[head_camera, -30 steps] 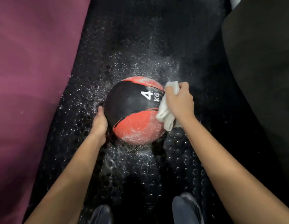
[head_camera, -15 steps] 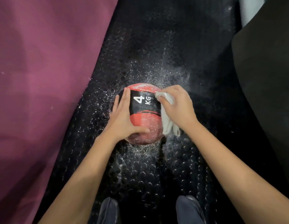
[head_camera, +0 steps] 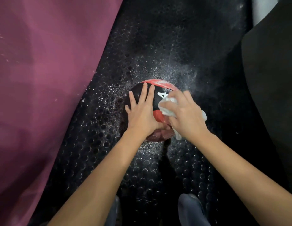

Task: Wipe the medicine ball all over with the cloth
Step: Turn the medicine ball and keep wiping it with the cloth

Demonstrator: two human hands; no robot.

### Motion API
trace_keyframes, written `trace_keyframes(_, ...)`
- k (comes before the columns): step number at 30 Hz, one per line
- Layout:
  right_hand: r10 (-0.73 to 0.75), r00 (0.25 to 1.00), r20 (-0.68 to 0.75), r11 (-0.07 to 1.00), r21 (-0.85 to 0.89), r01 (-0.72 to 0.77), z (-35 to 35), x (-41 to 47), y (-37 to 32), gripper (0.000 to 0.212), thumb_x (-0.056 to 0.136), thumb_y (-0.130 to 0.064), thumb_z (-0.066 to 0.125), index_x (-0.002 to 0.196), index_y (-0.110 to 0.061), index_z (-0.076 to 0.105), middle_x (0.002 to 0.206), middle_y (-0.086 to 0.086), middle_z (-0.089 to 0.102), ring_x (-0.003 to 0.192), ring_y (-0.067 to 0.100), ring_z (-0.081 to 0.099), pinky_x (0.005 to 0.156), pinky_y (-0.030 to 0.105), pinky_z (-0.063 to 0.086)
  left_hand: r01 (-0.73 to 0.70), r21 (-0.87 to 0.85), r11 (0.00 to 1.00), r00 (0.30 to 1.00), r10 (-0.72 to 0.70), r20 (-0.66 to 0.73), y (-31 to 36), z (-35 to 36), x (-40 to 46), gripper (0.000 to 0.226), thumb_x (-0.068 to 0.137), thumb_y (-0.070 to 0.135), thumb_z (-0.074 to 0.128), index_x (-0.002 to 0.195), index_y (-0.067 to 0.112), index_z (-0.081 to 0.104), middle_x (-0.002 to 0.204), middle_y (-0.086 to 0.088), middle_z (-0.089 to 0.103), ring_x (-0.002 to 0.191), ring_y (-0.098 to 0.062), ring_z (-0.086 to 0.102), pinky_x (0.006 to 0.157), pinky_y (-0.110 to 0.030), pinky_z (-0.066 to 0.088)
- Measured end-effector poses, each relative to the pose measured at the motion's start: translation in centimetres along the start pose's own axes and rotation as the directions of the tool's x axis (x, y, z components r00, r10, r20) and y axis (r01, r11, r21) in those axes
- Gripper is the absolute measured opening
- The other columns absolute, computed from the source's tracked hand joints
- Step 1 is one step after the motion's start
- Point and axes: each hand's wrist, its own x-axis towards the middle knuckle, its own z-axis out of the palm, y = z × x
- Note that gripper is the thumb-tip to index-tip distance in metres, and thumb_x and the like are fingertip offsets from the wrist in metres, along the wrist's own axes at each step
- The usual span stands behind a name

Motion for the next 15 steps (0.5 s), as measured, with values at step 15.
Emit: trace_keyframes(15,0.286,0.957,-0.038,0.958,-0.017,-0.287,0.0,2.3,2.2,0.019,0.089,-0.015,0.056,0.102,-0.017,0.070,0.111,0.006,0.057,0.099,0.027,0.046,0.059,0.034,0.042,0.008,0.076,0.997,1.000,-0.008,-0.005,1.3,0.8,0.0,0.144,0.055,0.053,0.087,0.154,0.023,-0.013,0.159,0.017,-0.019,0.146,-0.034,-0.019,0.114,-0.064,0.007)
